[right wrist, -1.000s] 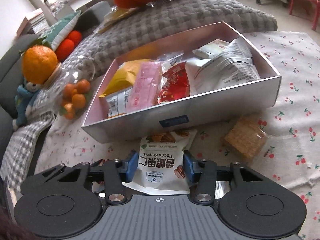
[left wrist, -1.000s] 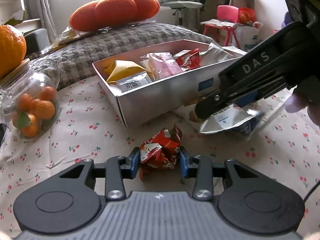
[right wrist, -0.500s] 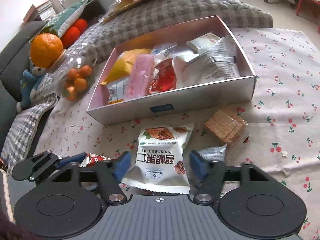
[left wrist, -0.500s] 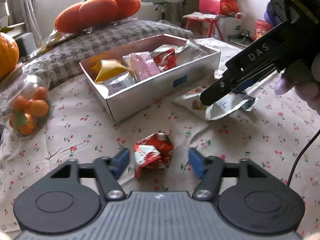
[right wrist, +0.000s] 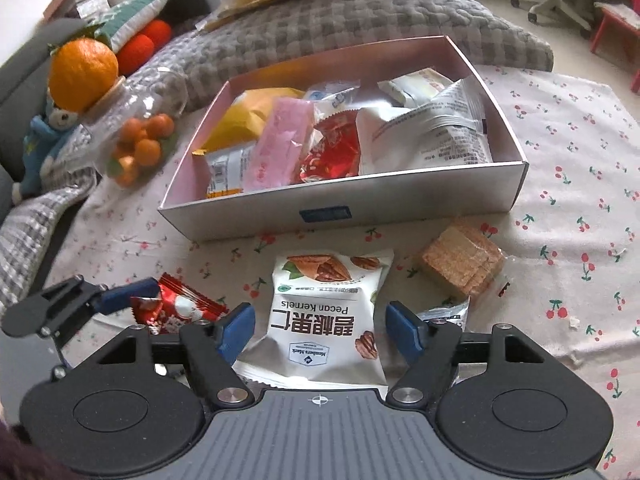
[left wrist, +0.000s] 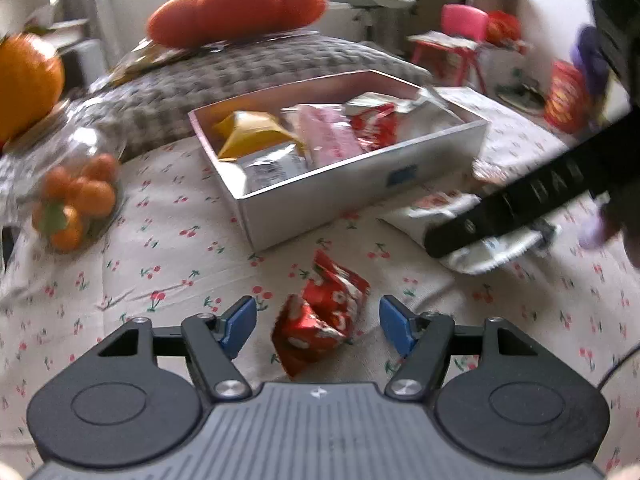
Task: Organize snacks
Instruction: 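Grasp the red wrapped pack with the left tool while the right grasps the white pecan kernels pack, then lift both held packs up and carry them over the box, then lower both packs into the box and open both tools, then withdraw both open tools from the box toward the remaining packs, then grasp the small white-blue pack with the left tool while the right grasps the wafer pack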
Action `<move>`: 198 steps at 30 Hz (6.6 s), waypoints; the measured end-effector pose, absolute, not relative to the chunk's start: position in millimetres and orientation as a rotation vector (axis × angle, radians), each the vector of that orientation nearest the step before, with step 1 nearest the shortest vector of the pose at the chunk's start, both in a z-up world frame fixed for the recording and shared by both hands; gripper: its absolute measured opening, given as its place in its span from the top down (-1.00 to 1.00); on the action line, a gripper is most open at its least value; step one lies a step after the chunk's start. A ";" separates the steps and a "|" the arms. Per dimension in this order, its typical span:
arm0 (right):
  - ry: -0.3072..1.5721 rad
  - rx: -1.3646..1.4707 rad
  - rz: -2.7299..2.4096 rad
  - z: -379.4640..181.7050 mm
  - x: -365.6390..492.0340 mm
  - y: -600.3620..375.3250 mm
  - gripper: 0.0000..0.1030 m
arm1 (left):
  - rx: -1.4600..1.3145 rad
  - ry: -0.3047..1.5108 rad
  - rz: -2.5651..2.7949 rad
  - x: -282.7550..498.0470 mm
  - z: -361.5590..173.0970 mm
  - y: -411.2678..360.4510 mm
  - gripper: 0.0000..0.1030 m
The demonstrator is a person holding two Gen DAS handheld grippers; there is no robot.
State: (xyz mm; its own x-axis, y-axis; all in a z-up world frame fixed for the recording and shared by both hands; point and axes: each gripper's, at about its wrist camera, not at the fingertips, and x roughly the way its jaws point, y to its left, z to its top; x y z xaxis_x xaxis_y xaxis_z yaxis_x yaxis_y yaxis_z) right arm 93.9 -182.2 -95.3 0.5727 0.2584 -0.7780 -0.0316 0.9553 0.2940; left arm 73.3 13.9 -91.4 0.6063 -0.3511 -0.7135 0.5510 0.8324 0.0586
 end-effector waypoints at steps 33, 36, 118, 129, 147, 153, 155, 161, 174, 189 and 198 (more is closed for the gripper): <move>0.935 0.371 0.150 -65.5 91.0 -198.6 0.08 | -0.026 0.857 -0.393 93.0 -60.2 27.3 0.46; 0.919 0.394 0.153 -57.9 90.8 -202.3 0.08 | -0.048 0.836 -0.402 94.5 -51.9 28.1 0.46; 0.840 0.464 0.020 -33.8 60.6 -248.8 -0.77 | 0.204 0.851 -0.363 73.8 -52.2 -42.4 -0.97; 0.907 0.475 -0.040 -51.5 55.1 -273.9 -0.77 | 0.186 0.906 -0.406 69.3 -66.9 -60.2 -0.97; 0.937 0.471 -0.088 -60.8 47.4 -302.0 -0.77 | 0.103 0.906 -0.538 64.5 -75.9 -100.9 -0.89; 0.932 0.487 -0.098 -61.4 47.6 -307.3 -0.77 | 0.064 0.914 -0.601 64.4 -79.2 -113.1 -0.69; 0.932 0.489 -0.102 -62.7 48.5 -308.8 -0.77 | 0.077 0.918 -0.596 64.6 -82.5 -118.5 -0.58; 0.936 0.474 -0.102 -68.8 52.8 -308.8 -0.78 | 0.126 0.918 -0.554 67.3 -91.3 -125.5 0.01; 0.931 0.337 0.001 -88.1 70.8 -283.4 -0.77 | 0.149 0.917 -0.435 79.2 -82.4 -70.5 0.56; 0.917 0.007 0.075 -108.2 89.5 -213.8 -0.77 | 0.150 0.923 -0.360 81.1 -76.7 -14.6 0.56; 0.884 -0.007 0.073 -107.7 98.8 -201.7 -0.67 | 0.151 0.935 -0.367 88.6 -78.2 -11.2 0.55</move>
